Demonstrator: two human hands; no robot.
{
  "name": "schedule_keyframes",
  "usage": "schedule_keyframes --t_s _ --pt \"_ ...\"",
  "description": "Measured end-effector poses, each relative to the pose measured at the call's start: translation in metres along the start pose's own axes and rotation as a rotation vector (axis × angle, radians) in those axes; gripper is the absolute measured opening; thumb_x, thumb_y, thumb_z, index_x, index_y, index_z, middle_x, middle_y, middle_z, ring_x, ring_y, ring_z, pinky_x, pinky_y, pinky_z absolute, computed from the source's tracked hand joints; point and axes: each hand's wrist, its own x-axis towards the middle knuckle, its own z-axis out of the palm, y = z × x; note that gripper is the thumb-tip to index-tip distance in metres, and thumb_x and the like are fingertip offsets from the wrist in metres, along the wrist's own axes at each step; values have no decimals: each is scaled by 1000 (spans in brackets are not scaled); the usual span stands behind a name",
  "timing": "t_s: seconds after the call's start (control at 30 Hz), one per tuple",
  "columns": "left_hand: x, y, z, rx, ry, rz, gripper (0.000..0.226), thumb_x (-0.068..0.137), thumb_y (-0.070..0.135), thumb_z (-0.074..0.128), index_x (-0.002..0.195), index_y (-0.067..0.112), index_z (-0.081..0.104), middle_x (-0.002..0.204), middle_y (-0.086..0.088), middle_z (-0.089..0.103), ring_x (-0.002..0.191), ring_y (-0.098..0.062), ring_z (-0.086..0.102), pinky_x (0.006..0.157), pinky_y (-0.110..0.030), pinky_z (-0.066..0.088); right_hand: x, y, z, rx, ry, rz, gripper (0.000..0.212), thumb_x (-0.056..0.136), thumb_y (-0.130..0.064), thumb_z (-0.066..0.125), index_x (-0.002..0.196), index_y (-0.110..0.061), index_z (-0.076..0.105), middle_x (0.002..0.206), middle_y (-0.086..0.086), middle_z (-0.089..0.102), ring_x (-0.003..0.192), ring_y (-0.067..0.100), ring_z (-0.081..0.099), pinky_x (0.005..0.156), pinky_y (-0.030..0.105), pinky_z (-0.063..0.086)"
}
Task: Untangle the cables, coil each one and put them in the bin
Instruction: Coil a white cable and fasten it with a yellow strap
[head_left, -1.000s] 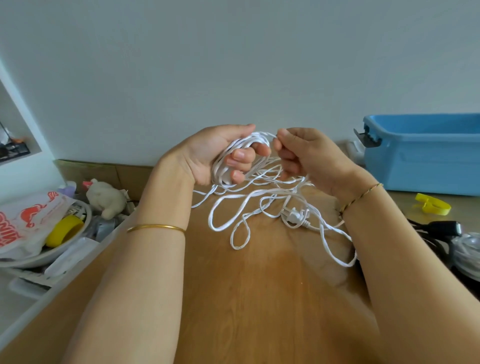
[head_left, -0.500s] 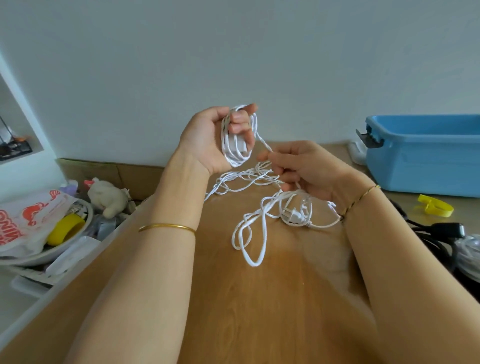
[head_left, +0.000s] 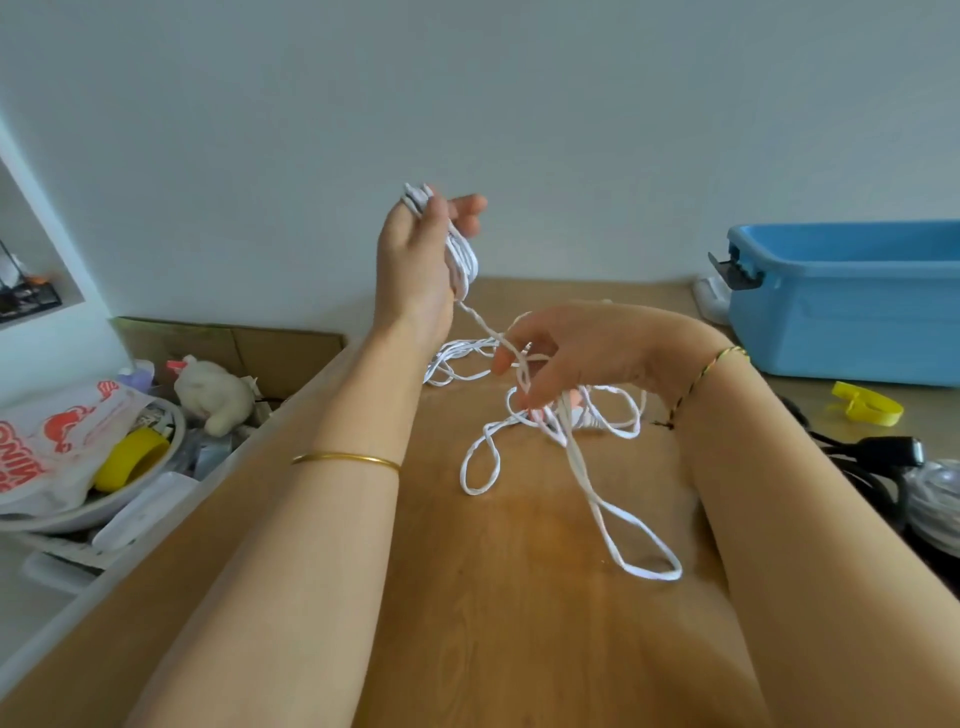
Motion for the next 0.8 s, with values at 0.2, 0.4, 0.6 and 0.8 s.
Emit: schedule_keyframes --t_s 0.2,0.4,0.6,0.8 --pt "-6 -10 -4 779 -357 276 13 97 13 40 89 14 50 79 3 62 65 -1 51 65 -20 40 -10 -11 -11 160 318 -50 18 79 -5 61 94 2 69 66 9 56 59 15 47 53 23 37" --pt "-11 7 -9 868 -597 -97 23 88 25 53 97 5 62 79 -3 61 66 -10 52 61 -28 40 -10 -2 -17 571 577 -94 10 84 5 54 77 3 61 62 11 53 44 10 45 44 19 37" --pt "-2 4 -12 1060 -530 118 13 92 19 58 87 7 58 72 0 61 58 -10 52 64 -32 44 -8 10 -17 794 587 49 23 87 8 42 80 1 63 63 16 57 52 22 54 59 34 50" --pt "11 5 -25 910 -109 100 23 88 13 50 66 18 48 77 -14 65 62 -22 49 70 -44 50 -9 24 -12 365 360 252 24 88 7 48 81 -5 67 71 18 67 59 23 59 63 36 53"
